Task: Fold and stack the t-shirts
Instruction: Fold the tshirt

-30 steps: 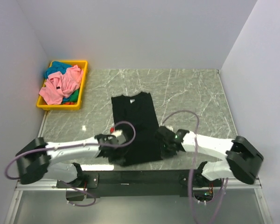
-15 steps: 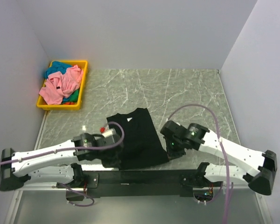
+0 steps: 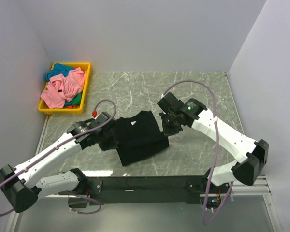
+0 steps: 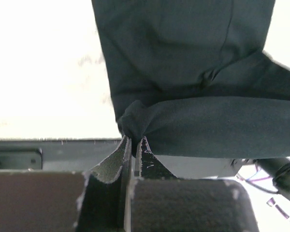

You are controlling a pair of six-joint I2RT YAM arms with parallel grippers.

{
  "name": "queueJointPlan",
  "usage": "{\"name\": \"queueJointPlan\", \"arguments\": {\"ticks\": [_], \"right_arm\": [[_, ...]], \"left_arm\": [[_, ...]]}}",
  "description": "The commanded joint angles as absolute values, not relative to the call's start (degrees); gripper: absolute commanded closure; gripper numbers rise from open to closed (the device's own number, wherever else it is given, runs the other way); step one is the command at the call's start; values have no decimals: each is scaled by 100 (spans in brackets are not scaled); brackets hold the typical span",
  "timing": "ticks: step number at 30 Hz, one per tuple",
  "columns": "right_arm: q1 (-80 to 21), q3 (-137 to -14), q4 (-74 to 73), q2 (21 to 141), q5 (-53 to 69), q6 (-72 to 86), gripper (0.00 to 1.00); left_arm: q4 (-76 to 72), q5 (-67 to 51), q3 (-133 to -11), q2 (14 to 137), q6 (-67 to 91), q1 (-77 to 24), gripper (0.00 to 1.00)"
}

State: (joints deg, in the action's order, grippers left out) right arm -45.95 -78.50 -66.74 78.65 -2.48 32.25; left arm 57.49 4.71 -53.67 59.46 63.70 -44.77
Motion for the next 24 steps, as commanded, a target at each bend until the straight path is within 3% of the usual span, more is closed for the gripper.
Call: {"name": "queueJointPlan", "arguments": {"ticks": [1, 11, 24], "right_arm": [[-4334, -8305, -6733, 8120, -563, 2637, 100], [-3955, -9412, -6302, 9271, -597, 2136, 100], [-3481, -9668, -5152, 10327, -554, 1776, 100]], "left_arm": [[5617, 590, -5660, 6055, 5565, -4035, 99], [4922, 510, -5941, 6697, 4870, -3059, 99], [4017, 712, -5994, 7777, 4518, -2365, 99]]}}
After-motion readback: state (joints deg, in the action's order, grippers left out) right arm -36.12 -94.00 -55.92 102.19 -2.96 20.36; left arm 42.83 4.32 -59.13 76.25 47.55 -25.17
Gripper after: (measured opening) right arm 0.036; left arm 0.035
